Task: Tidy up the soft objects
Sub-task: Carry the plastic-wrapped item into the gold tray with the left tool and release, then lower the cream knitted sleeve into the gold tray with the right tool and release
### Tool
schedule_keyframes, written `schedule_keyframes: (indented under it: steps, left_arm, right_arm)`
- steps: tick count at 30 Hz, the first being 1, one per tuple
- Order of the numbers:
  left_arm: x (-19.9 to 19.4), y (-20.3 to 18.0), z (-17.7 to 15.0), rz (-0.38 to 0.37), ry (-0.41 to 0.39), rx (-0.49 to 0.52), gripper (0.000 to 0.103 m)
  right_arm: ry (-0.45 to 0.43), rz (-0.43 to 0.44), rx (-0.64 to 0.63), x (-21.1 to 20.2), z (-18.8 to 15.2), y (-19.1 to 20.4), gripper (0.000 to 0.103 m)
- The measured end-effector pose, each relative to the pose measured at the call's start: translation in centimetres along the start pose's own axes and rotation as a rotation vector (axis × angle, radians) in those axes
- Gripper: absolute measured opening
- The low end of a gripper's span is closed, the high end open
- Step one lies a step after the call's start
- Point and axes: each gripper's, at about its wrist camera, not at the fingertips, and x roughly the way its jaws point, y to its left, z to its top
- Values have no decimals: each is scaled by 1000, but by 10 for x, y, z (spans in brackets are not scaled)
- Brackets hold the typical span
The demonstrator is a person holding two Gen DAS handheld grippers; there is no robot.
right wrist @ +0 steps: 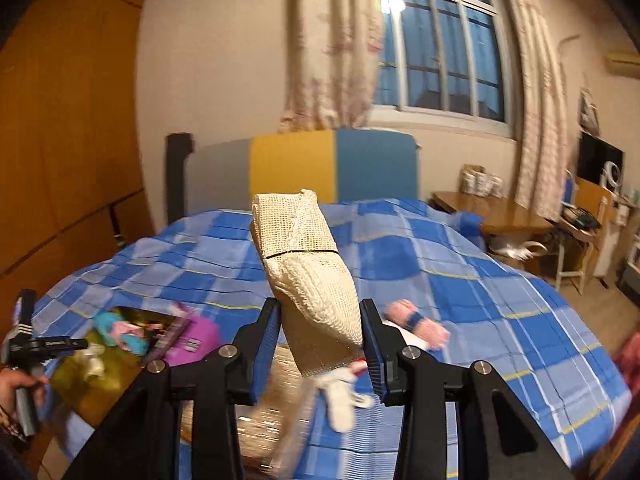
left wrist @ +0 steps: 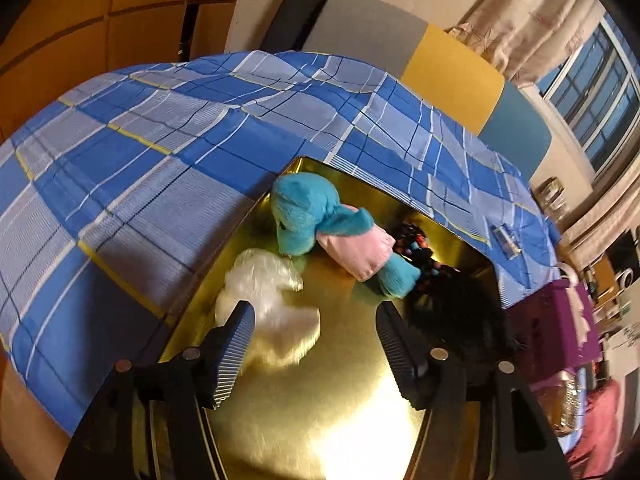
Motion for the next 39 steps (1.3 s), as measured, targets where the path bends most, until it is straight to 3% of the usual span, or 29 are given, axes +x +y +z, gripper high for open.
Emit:
schedule_keyframes:
  steps: [7, 11, 14, 20, 28, 36, 39]
  left_arm:
    - [-29, -1, -21, -67, -32, 13, 64]
    - [-36, -2, -30, -100, -7, 28, 64]
    - [-39, 1, -35, -134, 18, 20, 64]
    - [-48, 13, -45, -125, 16, 1, 64]
    - [-56, 41, -55, -135, 22, -68, 64]
    - [-60, 54, -57, -139, 20, -94, 63]
    - [-61, 57, -56, -142, 12, -103, 63]
  right_arm:
    - [8, 147, -49, 10, 10, 67, 41]
    - [69, 270, -93, 25, 3, 121, 42]
    - [186, 366, -121, 46, -11, 162, 42]
    - [391, 486, -152, 91, -46, 224, 42]
    - [502, 479, -229, 142, -76, 264, 42]
    - [501, 487, -200, 177, -75, 298, 39]
    - [509, 530, -156, 191, -73, 309, 42]
